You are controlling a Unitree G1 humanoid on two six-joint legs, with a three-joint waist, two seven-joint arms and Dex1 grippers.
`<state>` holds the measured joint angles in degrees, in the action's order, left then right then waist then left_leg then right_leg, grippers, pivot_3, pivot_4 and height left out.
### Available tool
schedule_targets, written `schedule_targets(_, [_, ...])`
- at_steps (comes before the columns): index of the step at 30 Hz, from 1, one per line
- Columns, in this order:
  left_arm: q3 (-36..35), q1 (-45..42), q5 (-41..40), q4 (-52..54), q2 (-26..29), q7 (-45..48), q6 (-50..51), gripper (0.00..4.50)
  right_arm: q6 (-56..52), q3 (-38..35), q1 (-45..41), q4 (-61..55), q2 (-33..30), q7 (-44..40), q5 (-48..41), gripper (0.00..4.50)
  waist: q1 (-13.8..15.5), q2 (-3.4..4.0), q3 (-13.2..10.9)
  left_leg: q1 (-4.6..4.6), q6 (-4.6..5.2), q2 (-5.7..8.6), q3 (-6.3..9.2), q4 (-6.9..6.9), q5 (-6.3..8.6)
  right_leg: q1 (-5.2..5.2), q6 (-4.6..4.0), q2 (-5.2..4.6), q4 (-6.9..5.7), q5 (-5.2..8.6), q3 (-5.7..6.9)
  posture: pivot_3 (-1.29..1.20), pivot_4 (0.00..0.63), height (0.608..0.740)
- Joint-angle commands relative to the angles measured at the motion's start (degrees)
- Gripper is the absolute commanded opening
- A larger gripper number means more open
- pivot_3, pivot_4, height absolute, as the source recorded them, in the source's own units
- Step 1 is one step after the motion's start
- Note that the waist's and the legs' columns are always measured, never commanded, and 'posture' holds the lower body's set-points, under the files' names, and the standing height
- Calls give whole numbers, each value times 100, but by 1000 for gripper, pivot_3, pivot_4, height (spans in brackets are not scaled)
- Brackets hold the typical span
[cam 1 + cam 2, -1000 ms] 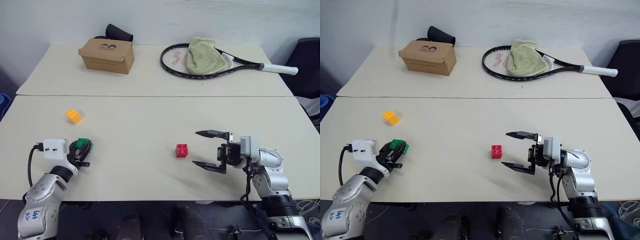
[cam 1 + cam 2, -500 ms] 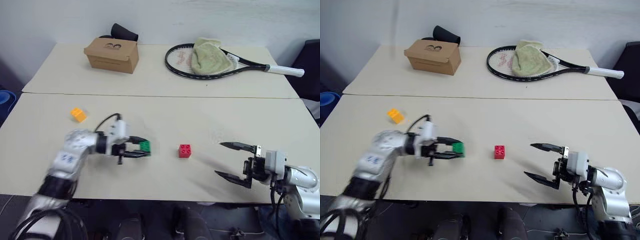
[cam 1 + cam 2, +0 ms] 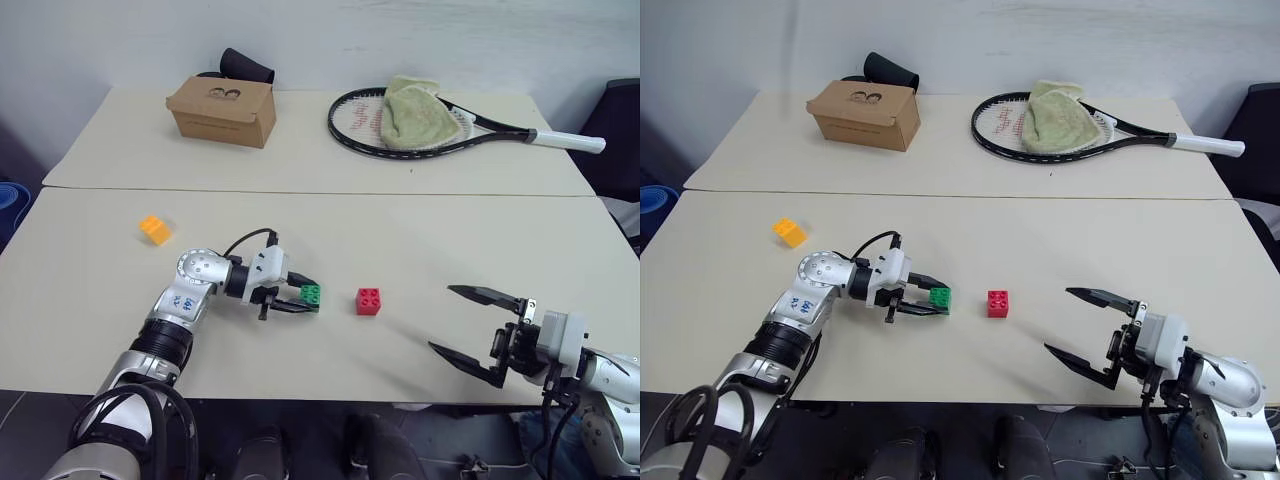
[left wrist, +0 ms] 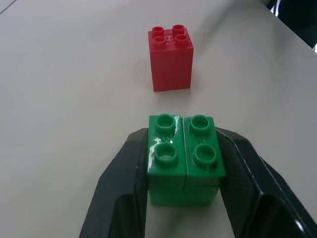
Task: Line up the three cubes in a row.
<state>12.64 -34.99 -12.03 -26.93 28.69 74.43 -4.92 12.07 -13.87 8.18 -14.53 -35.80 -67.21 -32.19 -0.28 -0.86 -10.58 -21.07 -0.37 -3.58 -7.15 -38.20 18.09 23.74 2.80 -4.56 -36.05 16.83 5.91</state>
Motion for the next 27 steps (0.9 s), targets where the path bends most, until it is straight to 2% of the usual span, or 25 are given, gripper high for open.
schedule_targets(1, [-751,275,-383,555,480,-119,22,3308,-173,-18,-147,-189,-112,-12,-214,4500,-4,-7,-4,-4,-3,-6,2,0,-1,3,-1,-2,0,1,0,0,150,740])
schedule_targets(5, [-1555,1324,-712,1336,1204,-230,232,3308,-303,79,-389,-38,-140,-221,-272,4500,-4,-6,-4,-2,-13,-15,6,4,-5,7,-13,-10,-3,6,-3,0,150,740])
schedule_targets(9, [-2871,3110,-958,2020,1533,-824,325,3308,-223,252,-681,302,-7,-459,-246,4500,-80,-5,-3,2,-7,-16,4,13,2,6,-16,-23,1,8,-3,0,150,740])
schedule_targets(11, [-3768,3981,-1103,2217,1302,-1493,380,3308,-123,339,-878,437,174,-446,-229,4500,-85,-7,-4,-3,25,-16,11,12,21,5,-16,-30,5,8,4,0,150,740])
schedule_targets(13, [-4667,4602,-1429,2418,881,-2296,595,3656,-569,516,-992,406,220,-435,-420,4500,-92,-9,-4,-2,32,-14,15,12,27,3,-16,-40,5,8,8,0,150,740])
schedule_targets(16, [-5518,5272,-1893,2683,345,-2956,893,4383,-524,643,-1264,370,523,-208,-387,4500,-61,-10,-4,1,37,-8,27,11,31,-2,-17,-59,2,8,16,0,150,740])
schedule_targets(18, [-5921,5664,-2100,2813,-32,-3306,946,4448,-512,764,-1422,368,692,-126,-334,4500,-60,-10,-3,1,36,-4,28,12,31,-3,-18,-65,2,7,20,0,150,740])
schedule_targets(22, [-6159,5662,-2504,3025,-305,-3771,1222,4448,-479,881,-1558,475,795,-169,-236,4500,58,-15,-1,-4,39,2,30,13,36,-2,-18,-69,8,8,30,0,150,740])
schedule_targets(25, [-5955,5164,-2914,3154,-41,-3884,1782,4448,-452,941,-1660,599,818,-221,-197,4500,145,-17,0,-5,42,6,33,7,34,-4,-19,-75,6,8,37,0,150,740])
schedule_targets(27, [-5619,4381,-2758,2812,385,-3946,1985,4448,-414,974,-1729,716,819,-314,-163,4500,180,-24,5,-3,42,6,33,6,34,-8,-21,-75,6,6,40,0,150,740])
